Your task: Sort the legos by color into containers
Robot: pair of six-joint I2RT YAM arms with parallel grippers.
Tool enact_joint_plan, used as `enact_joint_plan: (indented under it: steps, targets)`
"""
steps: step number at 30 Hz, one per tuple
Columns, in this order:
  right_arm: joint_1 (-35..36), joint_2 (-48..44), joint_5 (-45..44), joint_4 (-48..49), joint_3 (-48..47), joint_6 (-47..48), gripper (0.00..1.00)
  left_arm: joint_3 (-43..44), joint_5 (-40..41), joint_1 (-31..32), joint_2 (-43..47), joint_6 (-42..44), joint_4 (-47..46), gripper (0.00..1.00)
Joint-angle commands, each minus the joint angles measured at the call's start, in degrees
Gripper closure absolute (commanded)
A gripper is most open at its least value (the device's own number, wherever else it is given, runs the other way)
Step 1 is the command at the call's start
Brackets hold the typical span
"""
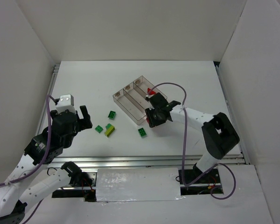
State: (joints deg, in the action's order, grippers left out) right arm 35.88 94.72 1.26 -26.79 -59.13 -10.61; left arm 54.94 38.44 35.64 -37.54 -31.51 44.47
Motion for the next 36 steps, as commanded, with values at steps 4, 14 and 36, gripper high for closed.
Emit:
enact_joint_plan:
  steps: [4, 14, 36]
  targets:
    - [0.4, -13.9, -2.1, -6.0, -2.5, -1.9, 0.78, -0.3, -0.2, -0.3, -0.2, 0.9, -2.8, 0.0]
    - [-2.6, -1.2, -12.8, -14.1, -24.7, 3.4, 0.78, -0.4, 0.3, -0.4, -0.6, 0.7, -2.7, 0.01]
    - [-12.9, 22.4, -5.4, -17.3, -48.2, 9.9, 0.36, -0.4, -0.9, -0.5, -1.1, 1.6, -3.3, 0.0]
